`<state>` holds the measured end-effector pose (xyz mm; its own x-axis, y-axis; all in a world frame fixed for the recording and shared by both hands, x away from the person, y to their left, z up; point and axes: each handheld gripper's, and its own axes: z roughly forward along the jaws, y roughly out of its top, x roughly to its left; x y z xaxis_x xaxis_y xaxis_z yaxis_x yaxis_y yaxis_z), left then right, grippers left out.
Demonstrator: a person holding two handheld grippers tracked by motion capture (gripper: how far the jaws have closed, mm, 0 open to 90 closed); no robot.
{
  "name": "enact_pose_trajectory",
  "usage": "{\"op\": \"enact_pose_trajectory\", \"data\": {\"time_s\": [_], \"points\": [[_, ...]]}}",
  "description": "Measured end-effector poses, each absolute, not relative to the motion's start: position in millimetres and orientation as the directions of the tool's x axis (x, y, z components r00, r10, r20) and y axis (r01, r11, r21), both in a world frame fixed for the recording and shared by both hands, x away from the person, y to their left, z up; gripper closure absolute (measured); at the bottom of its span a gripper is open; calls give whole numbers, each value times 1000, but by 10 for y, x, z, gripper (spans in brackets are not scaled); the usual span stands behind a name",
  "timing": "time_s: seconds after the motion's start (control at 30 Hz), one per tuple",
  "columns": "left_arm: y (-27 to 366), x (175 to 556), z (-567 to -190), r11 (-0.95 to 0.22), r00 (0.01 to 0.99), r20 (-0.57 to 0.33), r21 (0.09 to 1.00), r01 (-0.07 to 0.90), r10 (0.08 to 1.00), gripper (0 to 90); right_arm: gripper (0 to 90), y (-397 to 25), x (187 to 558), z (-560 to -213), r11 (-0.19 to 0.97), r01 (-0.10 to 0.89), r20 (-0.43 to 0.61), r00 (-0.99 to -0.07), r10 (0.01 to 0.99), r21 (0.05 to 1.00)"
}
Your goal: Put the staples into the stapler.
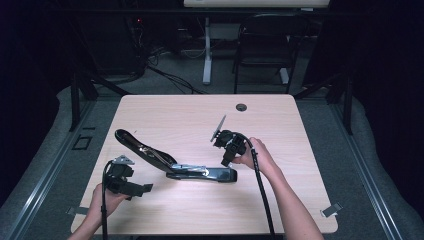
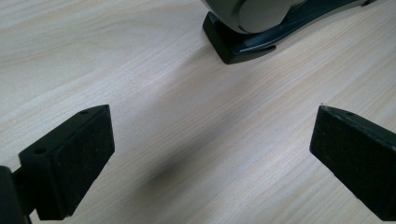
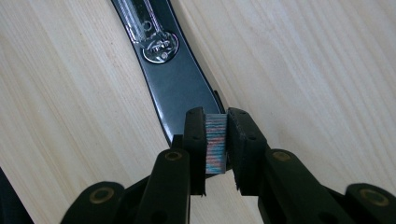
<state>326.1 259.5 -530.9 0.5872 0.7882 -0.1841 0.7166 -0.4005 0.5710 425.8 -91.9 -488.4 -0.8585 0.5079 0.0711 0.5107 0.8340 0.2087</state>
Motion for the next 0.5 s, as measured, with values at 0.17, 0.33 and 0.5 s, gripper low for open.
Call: {"op": "enact_pose_trajectory", "data": {"time_s": [0.17, 0.33, 0.5], "points": [[2604, 3260, -5304, -404, 590, -182, 570, 715, 786, 0, 783, -871, 4269, -4857, 840, 498, 74, -866, 494, 218], [2597, 3261, -5308, -404, 590, -183, 570, 715, 786, 0, 783, -819, 4276, -4841, 850, 479, 67, -876, 477, 219], [2600, 3262, -5307, -401, 589, -186, 571, 717, 787, 0, 783, -772, 4291, -4832, 858, 462, 67, -886, 460, 226]]}}
